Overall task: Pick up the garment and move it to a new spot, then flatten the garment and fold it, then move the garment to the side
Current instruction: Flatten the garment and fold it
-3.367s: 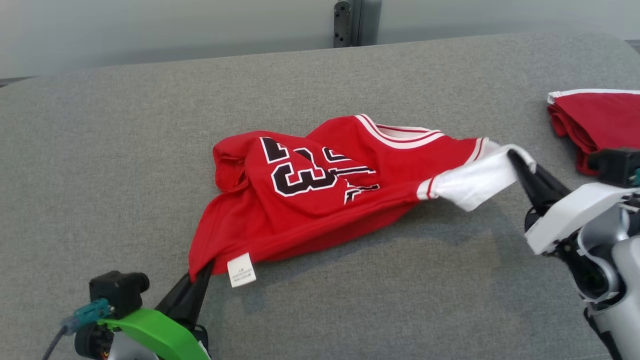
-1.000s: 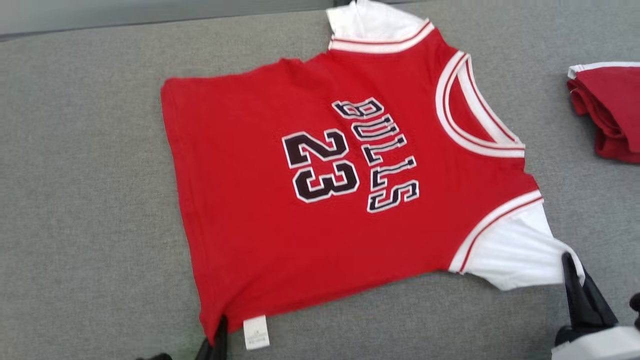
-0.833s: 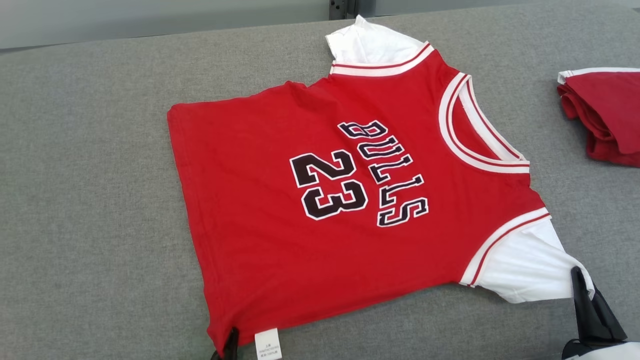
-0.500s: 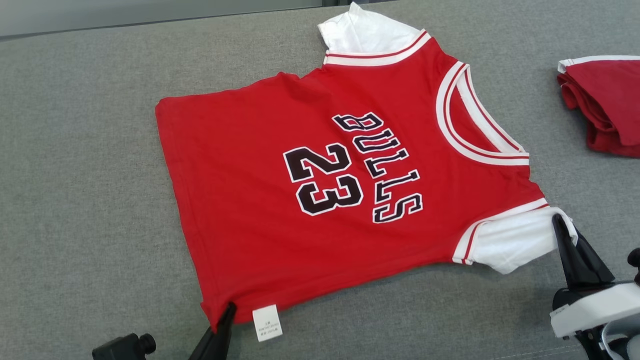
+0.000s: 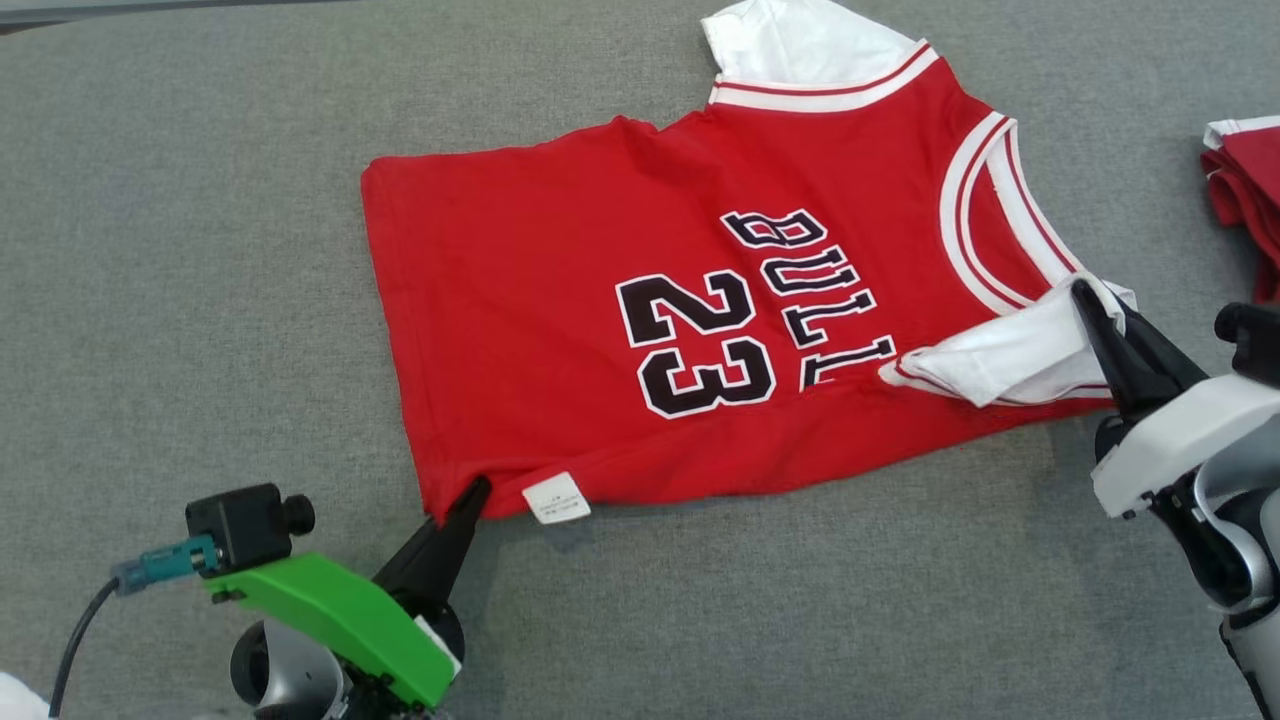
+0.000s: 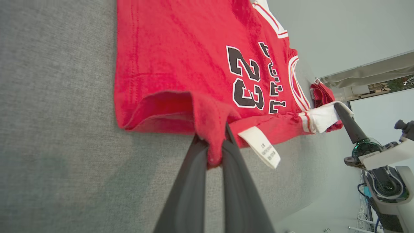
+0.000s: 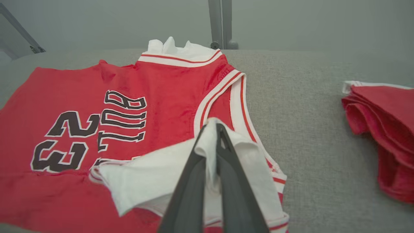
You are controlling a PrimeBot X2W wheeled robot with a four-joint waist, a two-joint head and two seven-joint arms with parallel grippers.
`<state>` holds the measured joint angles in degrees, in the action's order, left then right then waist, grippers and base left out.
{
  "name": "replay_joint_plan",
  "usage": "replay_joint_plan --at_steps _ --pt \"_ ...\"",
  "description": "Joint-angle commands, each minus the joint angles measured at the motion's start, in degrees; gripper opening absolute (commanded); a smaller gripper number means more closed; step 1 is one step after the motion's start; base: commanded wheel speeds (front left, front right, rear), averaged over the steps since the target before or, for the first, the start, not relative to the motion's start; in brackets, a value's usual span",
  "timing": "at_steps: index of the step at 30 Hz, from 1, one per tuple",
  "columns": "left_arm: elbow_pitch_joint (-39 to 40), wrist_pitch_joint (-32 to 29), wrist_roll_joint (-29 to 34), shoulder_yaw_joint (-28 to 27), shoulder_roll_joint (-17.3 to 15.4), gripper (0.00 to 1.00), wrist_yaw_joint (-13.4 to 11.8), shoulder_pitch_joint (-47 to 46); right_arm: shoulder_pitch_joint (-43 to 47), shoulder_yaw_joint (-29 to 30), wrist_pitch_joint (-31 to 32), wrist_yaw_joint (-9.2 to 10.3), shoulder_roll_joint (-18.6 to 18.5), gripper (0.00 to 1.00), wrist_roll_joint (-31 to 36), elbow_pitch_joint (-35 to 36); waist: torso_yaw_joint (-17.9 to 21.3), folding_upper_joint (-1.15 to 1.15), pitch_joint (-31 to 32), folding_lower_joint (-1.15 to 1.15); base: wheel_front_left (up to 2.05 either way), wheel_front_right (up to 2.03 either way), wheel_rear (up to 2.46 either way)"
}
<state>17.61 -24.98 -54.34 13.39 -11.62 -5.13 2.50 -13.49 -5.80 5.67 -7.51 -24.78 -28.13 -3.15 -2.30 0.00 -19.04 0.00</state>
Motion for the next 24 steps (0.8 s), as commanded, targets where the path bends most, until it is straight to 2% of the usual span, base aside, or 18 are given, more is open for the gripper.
replay_joint_plan --at_steps 1,13,14,15,16,20,24 --pt "-0.6 -1.0 -0.9 0.4 0.4 0.0 -0.5 -1.9 -1.6 -0.3 0.5 0.05 -0.6 0.0 0.0 -1.0 -0.8 0.0 -0.7 0.0 0.0 0.0 0.0" --pt "-8.6 -5.6 0.1 0.4 -0.4 0.0 -3.5 -12.5 -9.5 -3.8 0.5 0.04 -1.7 0.0 0.8 -7.8 -1.7 0.0 -1.3 0.0 0.0 0.0 0.0" --pt "-9.3 -5.6 0.4 0.5 -0.7 0.3 -3.5 -13.1 -10.0 -4.3 0.7 0.04 -1.8 0.13 0.8 -8.2 -1.7 0.0 -1.3 0.0 0.0 0.0 0.0" --pt "-10.0 -5.6 0.6 0.6 -0.7 0.77 -3.5 -13.6 -10.6 -4.6 0.7 0.04 -1.7 1.0 1.0 -8.7 -1.6 0.0 -1.3 0.0 0.0 0.0 0.0" --pt "-10.7 -5.3 1.1 0.5 -0.8 1.0 -3.7 -13.9 -11.3 -4.6 0.7 0.04 -1.8 1.0 1.4 -9.3 -1.6 0.0 -1.3 0.0 0.0 0.0 0.0" --pt "-11.8 -3.7 2.2 -0.1 -1.0 1.0 -3.7 -15.0 -12.8 -3.8 -1.1 0.04 -1.9 1.0 2.3 -9.6 -1.6 0.0 -0.8 0.0 0.0 0.0 0.0" --pt "-9.3 -1.0 3.7 -1.7 -2.3 1.0 -3.6 -13.5 -11.1 -1.5 -2.1 0.04 -3.2 1.0 2.8 -7.3 -1.3 0.0 0.3 0.0 0.0 0.0 0.0"
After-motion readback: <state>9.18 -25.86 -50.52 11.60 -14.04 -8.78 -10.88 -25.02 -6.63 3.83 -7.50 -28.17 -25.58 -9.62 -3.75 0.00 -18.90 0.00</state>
